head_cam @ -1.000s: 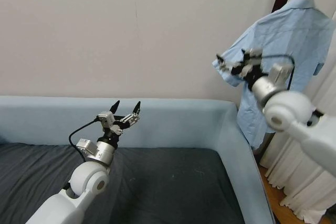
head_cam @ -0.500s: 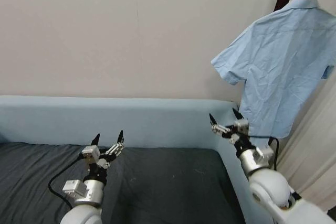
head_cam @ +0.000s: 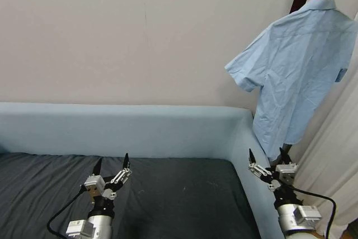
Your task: Pick up the clothes from the sofa and hang them on the clothes hanger.
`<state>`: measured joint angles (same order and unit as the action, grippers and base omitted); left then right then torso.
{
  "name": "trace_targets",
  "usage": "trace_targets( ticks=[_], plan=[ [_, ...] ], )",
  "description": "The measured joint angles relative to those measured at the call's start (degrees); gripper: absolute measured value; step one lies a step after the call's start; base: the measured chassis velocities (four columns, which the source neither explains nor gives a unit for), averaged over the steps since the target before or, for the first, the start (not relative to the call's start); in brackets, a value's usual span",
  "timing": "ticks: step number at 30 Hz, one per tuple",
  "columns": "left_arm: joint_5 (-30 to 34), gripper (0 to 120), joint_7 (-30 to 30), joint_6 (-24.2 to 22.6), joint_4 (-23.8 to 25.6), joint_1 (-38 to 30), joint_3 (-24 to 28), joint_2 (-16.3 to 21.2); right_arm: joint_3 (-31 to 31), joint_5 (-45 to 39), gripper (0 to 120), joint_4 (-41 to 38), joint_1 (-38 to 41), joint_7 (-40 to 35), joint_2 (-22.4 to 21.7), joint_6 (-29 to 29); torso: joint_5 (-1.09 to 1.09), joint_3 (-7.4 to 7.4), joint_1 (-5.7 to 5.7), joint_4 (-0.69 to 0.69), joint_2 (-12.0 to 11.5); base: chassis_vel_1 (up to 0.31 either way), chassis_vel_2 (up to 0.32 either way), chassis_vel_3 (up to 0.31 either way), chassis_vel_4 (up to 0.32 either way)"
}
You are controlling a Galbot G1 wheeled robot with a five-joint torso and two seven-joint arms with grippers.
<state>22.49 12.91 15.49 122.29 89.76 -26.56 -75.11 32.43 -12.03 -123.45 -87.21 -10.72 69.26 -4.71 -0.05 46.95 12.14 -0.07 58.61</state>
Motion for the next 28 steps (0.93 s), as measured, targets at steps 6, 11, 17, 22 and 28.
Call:
trace_targets(
  ticks=[6,11,17,22,28],
  plan=[
    [-1.31,100,-1.34,0.68,1.87,2.08,-0.14,-2.08,1.05,-0.41,100,-2.85,-2.50,2.70,1.75,0.73,0.01,0.00,0.01,0.00,0.00,0.000,0.000,0.000,0.000],
    [-2.00,100,-3.73,0.73,3.14,3.52,-0.07,-3.93,2.53,-2.41,100,-4.15,-3.47,6.47,2.05,0.70,0.01,0.00,0.01,0.00,0.00,0.000,0.000,0.000,0.000],
    [-2.74,100,-5.73,1.48,2.77,4.33,-0.39,-4.90,2.94,-2.92,100,-3.57,-3.33,7.49,1.91,-0.04,0.01,0.01,0.01,0.00,-0.01,0.000,0.000,0.000,0.000],
    [-2.74,100,-5.74,1.49,2.70,4.28,-0.39,-4.89,2.87,-2.99,100,-3.46,-3.20,7.48,1.83,-0.05,0.01,0.01,0.01,0.00,-0.01,0.000,0.000,0.000,0.000],
    [-2.72,100,-5.73,1.49,2.64,4.21,-0.37,-4.83,2.73,-3.03,100,-3.39,-3.07,7.42,1.78,-0.05,0.01,0.01,0.01,0.00,-0.01,0.000,0.000,0.000,0.000]
  ],
)
